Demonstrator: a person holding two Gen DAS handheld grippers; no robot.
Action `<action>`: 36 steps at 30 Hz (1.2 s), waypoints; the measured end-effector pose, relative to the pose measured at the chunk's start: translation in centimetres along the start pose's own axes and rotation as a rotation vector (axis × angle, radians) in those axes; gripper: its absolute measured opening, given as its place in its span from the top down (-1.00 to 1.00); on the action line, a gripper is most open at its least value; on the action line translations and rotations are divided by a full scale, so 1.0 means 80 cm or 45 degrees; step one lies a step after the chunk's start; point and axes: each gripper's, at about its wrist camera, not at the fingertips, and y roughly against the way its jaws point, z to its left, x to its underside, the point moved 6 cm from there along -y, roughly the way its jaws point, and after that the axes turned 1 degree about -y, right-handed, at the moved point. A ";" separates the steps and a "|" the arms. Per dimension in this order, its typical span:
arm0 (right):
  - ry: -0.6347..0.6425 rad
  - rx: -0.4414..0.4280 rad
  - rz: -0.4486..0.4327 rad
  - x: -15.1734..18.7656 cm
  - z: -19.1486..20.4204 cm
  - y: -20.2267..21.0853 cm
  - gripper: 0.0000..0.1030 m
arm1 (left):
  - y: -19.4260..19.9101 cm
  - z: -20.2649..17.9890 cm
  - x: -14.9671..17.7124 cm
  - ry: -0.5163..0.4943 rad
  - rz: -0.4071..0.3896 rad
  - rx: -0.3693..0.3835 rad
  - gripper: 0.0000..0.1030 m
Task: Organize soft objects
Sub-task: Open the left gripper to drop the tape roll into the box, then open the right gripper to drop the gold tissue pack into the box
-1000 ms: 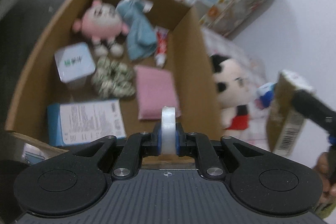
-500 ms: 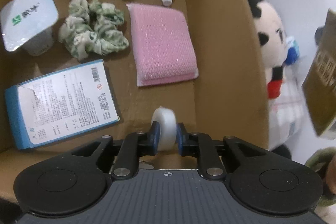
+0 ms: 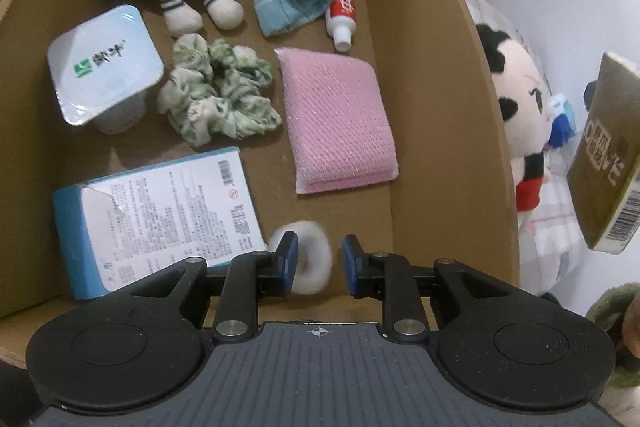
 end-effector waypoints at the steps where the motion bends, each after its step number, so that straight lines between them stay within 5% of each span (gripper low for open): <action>1: 0.003 0.002 0.001 -0.001 0.000 -0.001 0.30 | 0.003 0.001 0.000 0.001 -0.010 0.000 0.55; 8: 0.042 0.018 0.055 -0.004 0.007 -0.011 0.30 | 0.034 0.014 -0.013 0.024 -0.167 -0.010 0.54; 11: 0.094 0.012 0.143 -0.003 0.020 -0.026 0.30 | 0.063 0.018 -0.015 0.035 -0.296 -0.014 0.24; 19: 0.387 0.108 0.518 0.031 0.059 -0.103 0.30 | 0.124 0.044 -0.012 0.122 -0.619 -0.080 -0.11; 24: 0.588 0.237 0.799 0.080 0.064 -0.154 0.29 | 0.139 0.051 -0.013 0.141 -0.710 -0.083 -0.16; 27: 0.665 0.334 0.964 0.105 0.056 -0.173 0.11 | 0.140 0.052 -0.013 0.140 -0.721 -0.055 -0.16; 33: 0.696 0.389 0.954 0.092 0.056 -0.177 0.02 | 0.140 0.057 -0.012 0.124 -0.730 -0.050 -0.16; 35: 0.671 0.369 0.910 0.083 0.059 -0.180 0.14 | 0.141 0.059 -0.012 0.122 -0.732 -0.044 -0.16; 36: 0.659 0.356 0.893 0.080 0.060 -0.184 0.36 | 0.142 0.061 -0.012 0.124 -0.736 -0.042 -0.16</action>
